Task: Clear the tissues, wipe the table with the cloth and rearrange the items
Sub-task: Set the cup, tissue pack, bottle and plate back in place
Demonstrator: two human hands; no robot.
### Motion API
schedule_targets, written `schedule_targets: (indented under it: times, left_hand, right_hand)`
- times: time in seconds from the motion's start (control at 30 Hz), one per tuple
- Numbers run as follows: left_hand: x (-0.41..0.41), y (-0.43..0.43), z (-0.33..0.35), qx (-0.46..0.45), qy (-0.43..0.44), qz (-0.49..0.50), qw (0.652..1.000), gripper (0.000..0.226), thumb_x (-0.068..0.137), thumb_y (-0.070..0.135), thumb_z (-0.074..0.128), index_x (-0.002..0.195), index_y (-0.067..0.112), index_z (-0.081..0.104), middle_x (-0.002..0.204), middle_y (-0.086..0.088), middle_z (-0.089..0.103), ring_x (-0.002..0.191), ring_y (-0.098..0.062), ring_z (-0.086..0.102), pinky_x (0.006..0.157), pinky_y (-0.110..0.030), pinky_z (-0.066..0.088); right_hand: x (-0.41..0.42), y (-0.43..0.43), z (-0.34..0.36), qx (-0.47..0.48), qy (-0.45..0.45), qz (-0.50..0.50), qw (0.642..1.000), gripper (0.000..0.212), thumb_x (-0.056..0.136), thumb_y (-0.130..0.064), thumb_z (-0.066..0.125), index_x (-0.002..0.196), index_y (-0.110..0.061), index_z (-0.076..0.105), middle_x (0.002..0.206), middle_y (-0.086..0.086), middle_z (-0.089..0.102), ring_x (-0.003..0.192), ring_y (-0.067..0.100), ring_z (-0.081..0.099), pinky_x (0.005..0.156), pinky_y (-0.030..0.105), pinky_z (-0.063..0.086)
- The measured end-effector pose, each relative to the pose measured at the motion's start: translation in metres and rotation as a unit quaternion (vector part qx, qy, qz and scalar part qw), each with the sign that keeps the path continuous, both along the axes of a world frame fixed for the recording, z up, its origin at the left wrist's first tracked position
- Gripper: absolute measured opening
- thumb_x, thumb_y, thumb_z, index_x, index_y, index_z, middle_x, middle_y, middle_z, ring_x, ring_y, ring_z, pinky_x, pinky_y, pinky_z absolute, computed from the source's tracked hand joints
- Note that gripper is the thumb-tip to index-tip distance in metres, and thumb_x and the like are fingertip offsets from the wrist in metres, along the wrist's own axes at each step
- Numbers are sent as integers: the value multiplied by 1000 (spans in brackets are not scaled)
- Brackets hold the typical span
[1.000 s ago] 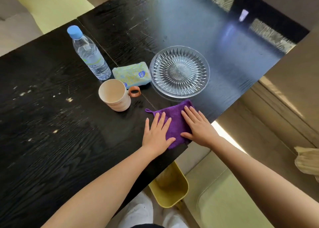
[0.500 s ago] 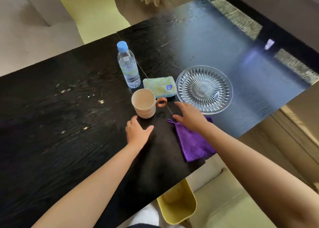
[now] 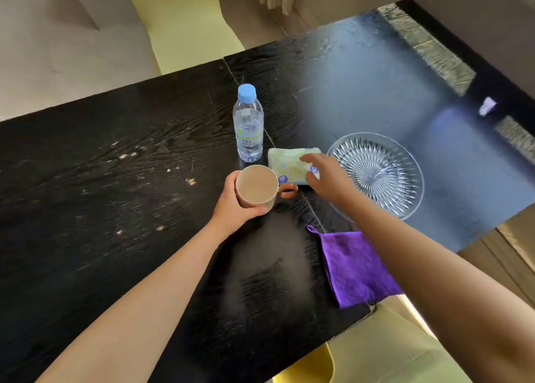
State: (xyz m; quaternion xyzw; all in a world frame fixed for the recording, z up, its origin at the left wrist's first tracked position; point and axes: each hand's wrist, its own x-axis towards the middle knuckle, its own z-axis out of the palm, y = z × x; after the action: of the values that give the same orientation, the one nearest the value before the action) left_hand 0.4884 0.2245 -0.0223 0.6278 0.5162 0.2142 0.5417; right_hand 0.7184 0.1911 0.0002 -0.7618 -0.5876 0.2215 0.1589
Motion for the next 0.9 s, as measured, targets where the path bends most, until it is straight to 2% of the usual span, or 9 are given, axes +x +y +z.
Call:
schedule_targets:
  times: [0.1, 0.17, 0.23, 0.3, 0.4, 0.47, 0.6, 0.7, 0.9]
  left_hand:
    - [-5, 3, -2, 8, 6, -10, 1000, 92, 58, 18, 89, 131, 22, 34, 120, 10, 48, 111, -7, 46, 92, -22, 36]
    - [-10, 6, -3, 20, 12, -24, 999, 92, 58, 20, 89, 132, 23, 34, 122, 10, 47, 112, -7, 46, 95, -24, 38]
    - [-14, 8, -6, 34, 20, -37, 999, 97, 57, 22, 90, 135, 26, 32, 129, 9, 45, 118, -8, 45, 99, -24, 36]
    - [-16, 10, -9, 39, 28, -50, 998, 103, 56, 23, 90, 139, 27, 30, 137, 9, 40, 123, -6, 39, 103, -24, 32]
    - [-17, 10, -9, 48, 19, -50, 997, 96, 55, 21, 90, 135, 26, 37, 134, 9, 40, 121, -3, 38, 104, -23, 31]
    - [-20, 10, -10, 47, 10, -41, 998, 93, 54, 20, 90, 132, 26, 40, 132, 8, 42, 120, -4, 40, 102, -22, 31]
    - [-31, 6, -9, 49, 0, -18, 999, 93, 53, 18, 91, 131, 27, 40, 135, 3, 43, 123, -8, 41, 104, -25, 33]
    - [-43, -4, 1, 54, -8, 6, 998, 92, 54, 16, 90, 128, 31, 38, 133, 6, 43, 120, -6, 41, 99, -22, 32]
    - [-79, -38, 30, 48, -38, 67, 996, 96, 54, 12, 90, 130, 31, 34, 128, 9, 45, 118, -8, 44, 98, -24, 33]
  right_hand:
    - [8, 21, -6, -93, -130, 36, 987, 75, 80, -28, 66, 145, -17, 30, 150, 7, 36, 133, 36, 35, 109, 46, 33]
    - [6, 30, -12, -159, -168, 53, 971, 89, 77, -34, 71, 149, -20, 21, 156, 5, 25, 138, 35, 27, 111, 47, 28]
    - [0, 35, -21, -189, -185, 59, 963, 82, 77, -34, 71, 145, -19, 29, 152, 6, 31, 134, 36, 29, 108, 47, 30]
    - [-6, 37, -28, -172, -212, 47, 961, 61, 80, -28, 67, 135, -15, 43, 140, 8, 45, 125, 36, 37, 101, 47, 37]
    - [-9, 35, -29, -124, -232, 20, 965, 43, 83, -19, 62, 123, -10, 52, 127, 10, 56, 118, 36, 42, 92, 45, 41]
    - [-7, 33, -25, -107, -226, 16, 968, 36, 84, -20, 61, 117, -7, 54, 123, 10, 59, 116, 35, 44, 88, 42, 42]
    - [-9, 27, -16, -66, -188, 10, 980, 32, 83, -25, 62, 106, -3, 57, 116, 13, 62, 112, 34, 49, 85, 42, 43]
    - [-17, 20, -7, -44, -166, 10, 985, 34, 83, -25, 64, 108, -3, 58, 118, 13, 62, 113, 34, 50, 90, 44, 44]
    - [-48, -5, 26, 2, -175, 54, 983, 36, 84, -29, 64, 110, -5, 59, 117, 12, 63, 112, 33, 51, 88, 40, 42]
